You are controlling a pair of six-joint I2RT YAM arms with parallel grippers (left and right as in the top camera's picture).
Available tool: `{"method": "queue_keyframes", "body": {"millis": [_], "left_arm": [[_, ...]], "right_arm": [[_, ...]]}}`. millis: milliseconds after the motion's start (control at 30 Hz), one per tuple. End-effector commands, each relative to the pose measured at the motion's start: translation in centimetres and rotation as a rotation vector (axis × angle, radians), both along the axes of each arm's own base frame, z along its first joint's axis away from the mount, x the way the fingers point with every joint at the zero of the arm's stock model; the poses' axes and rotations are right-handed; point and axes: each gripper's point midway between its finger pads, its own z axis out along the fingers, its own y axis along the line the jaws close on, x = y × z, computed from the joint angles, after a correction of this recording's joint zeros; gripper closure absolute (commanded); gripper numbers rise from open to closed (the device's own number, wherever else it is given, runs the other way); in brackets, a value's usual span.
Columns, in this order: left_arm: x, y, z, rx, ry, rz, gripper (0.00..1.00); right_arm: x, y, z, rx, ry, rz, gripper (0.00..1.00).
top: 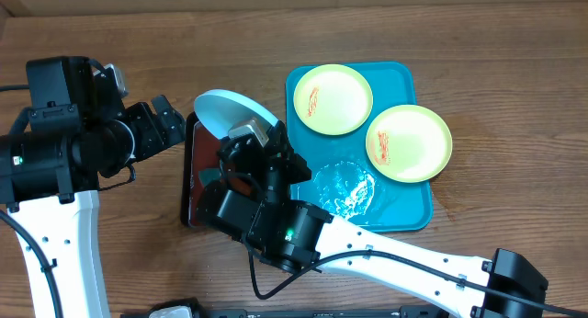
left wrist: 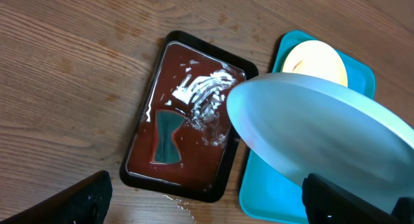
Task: Clean dirty plates on tray and stack at the side
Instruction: 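Lift the light blue plate with the right gripper and dip it in the basin, then carry the light blue plate right and set it on the table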
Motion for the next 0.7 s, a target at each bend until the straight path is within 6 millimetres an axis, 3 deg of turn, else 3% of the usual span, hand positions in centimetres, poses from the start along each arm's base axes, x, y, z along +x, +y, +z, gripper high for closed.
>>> {"method": "queue_keyframes", "body": {"millis": [0, 333, 467, 533, 667], "left_arm": [[-0.1, 0.3, 0.8, 0.017, -0.027, -0.004, 0.06], [-0.1, 0.3, 0.8, 0.017, -0.027, -0.003, 0.05], [-0.1, 0.3, 0.8, 0.017, -0.027, -0.003, 0.04], [-0.1, 0.3, 0.8, 0.017, -0.027, -0.004, 0.05], [-0.1, 0.3, 0.8, 0.017, -0.026, -0.004, 0.04]], "right_arm": [[-0.4, -0.1, 2.7, 0.014, -0.037, 0.004, 0.96], [-0.7, 0.8, 2.1, 0.026, -0.005, 0.048, 0.96], [0.0, 1.0, 1.4, 0.117, 0.034, 0.059, 0.96], [0.8, 1.0, 0.1, 0.218, 0.096, 0.058, 0.96], [2.4, 0.9, -4.2, 0.446, 0.365, 0.072, 0.96]]}}
